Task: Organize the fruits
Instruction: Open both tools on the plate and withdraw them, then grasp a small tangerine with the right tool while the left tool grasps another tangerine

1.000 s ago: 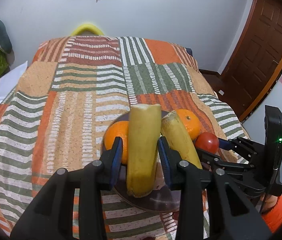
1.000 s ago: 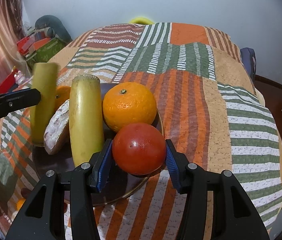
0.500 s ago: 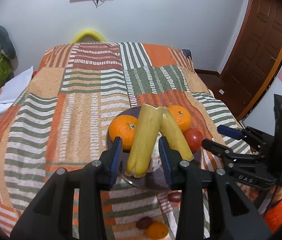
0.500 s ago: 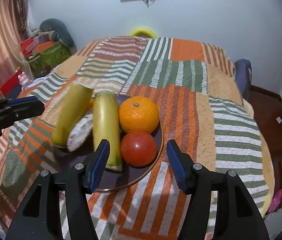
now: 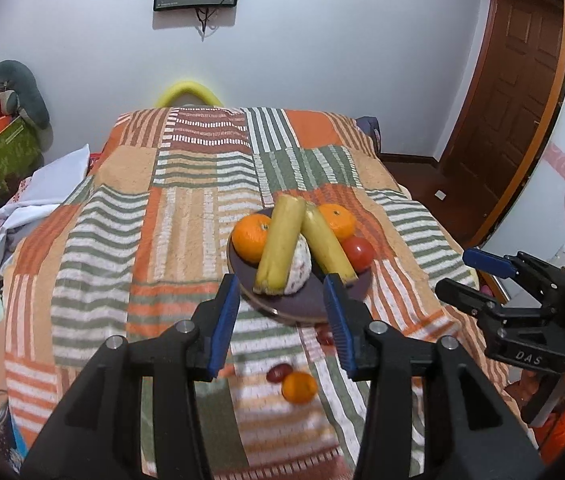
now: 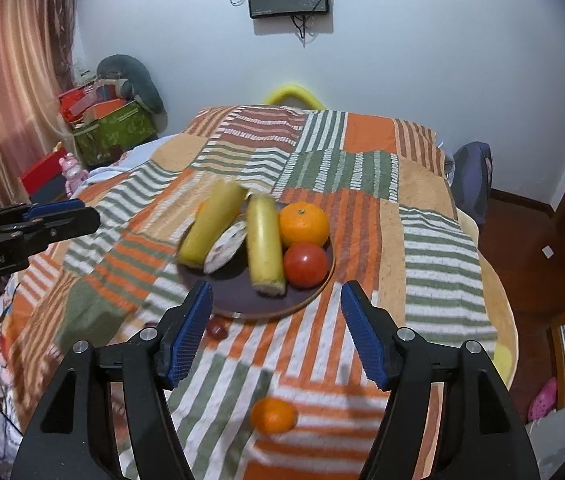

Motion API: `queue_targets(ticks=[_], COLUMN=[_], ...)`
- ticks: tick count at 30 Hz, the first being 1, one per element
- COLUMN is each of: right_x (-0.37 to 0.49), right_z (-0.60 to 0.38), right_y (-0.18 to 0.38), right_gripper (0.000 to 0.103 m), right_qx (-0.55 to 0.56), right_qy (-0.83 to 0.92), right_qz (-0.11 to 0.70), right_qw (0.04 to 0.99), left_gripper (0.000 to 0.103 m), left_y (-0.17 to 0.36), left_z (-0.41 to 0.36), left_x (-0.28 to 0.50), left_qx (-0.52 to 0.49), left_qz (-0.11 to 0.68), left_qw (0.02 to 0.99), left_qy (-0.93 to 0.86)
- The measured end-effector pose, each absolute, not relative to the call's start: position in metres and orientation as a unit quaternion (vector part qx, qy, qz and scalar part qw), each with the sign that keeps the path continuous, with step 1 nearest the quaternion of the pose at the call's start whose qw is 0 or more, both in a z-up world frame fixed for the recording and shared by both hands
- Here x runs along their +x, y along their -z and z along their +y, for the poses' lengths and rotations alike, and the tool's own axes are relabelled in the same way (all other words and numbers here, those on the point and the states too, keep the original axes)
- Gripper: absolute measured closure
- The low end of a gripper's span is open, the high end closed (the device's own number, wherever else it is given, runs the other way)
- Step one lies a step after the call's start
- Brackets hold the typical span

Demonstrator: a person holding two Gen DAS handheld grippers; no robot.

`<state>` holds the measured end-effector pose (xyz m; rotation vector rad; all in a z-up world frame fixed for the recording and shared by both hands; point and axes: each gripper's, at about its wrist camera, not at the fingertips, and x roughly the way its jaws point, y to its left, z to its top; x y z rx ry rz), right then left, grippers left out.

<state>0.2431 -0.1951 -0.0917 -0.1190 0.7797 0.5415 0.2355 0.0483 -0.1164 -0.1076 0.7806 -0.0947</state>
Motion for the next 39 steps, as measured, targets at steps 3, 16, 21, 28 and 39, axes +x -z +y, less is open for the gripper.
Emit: queue_targets(ticks=[3,16,21,28,39], right_x=[0.228,0.206,0.208,0.216,0.223], right_z=[-0.195,-0.201,-0.201,-0.207,-0.203], right_y=[0.091,0.126,0.154,0.182,0.196], right_gripper=[0.04,0.04,0.04,0.04,0.068], right_qx=[-0.06,-0.068,-0.067,-0.054,-0.057], right_qy=[-0.262,-0.256,-0.251,-0.244,-0.259], right_qz=[0.377,0.419,0.45,0.481,0.497], right_qw=[0.886,0.869,0.855,0.84,0.826], left_gripper=[0.059,0.054,0.054,0.058,0.07], left_y=[0.116,0.173,0.203,0.232,0.247], left_z=[0.045,0.036,0.03,0.022,0.022], left_x=[0.218,0.19,0.196,0.213,0.23], left_qx=[-0.054,-0.064,-0.072,-0.068,-0.082], left_qz=[0.381,0.436,0.465,0.49,0.492], left_qw=[0.921,0.895,0.88,0.867,0.864], left_qy=[0.051,0.061,0.066,0.067,0.06])
